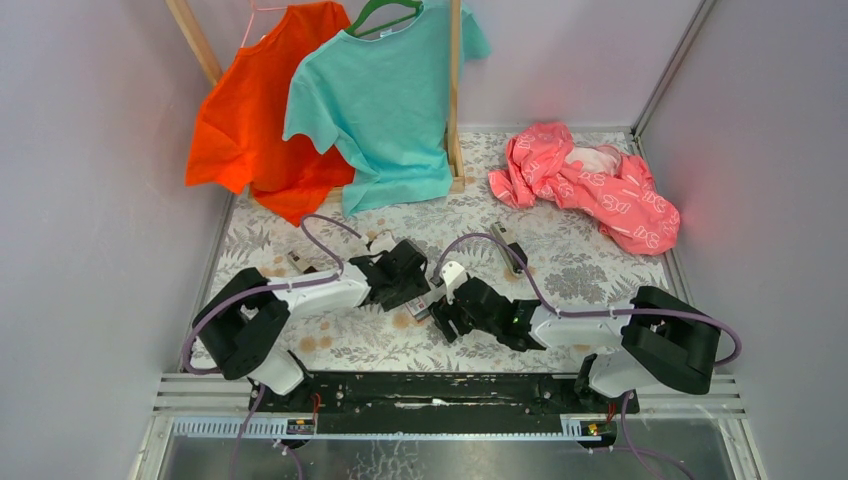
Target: Load the staples into the stapler
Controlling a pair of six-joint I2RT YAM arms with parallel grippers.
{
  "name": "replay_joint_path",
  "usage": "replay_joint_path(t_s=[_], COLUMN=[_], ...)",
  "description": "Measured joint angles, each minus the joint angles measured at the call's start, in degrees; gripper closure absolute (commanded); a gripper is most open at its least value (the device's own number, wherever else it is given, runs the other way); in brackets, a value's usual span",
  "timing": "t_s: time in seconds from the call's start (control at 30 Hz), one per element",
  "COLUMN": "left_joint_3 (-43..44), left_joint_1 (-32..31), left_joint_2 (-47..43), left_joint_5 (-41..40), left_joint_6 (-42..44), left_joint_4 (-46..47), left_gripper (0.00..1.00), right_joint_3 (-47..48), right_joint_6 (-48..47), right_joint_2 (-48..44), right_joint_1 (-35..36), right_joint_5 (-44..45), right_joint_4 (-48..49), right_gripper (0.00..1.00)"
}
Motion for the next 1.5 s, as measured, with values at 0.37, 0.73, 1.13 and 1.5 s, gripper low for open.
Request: replay_joint_path(t_s=[0.37,0.73,1.13,1.5], left_joint_3=[6.5,9.6,11.6,13.9], left_joint_1=[-1.3,-1.7,-2.0,-1.4], left_joint_2=[5.5,8.3,10.2,12.0], left_joint_5=[-4.0,-5.2,-6.5,-6.4], left_joint_6=[-2.6,-3.0,-2.2,-2.2], left_joint_4=[-7.5,-10.9,-13.6,-16.1], left_gripper=[0.36,0.40,0.45,0.46], right_joint_3=[-1.5,-1.8,-3.1,-4.0], right_joint_6=[0.1,0.1,0.4,0.8], right_joint_2=[-1.9,-2.2,-3.7,-3.7], right_joint_1=[0.0,0.0,0.0,0.1], right_joint_5=[1.5,1.6,2.6,2.3], right_joint_4=[1.0,2.1,2.6,5.6], right_gripper=[0.26,0.25,0.25,0.25])
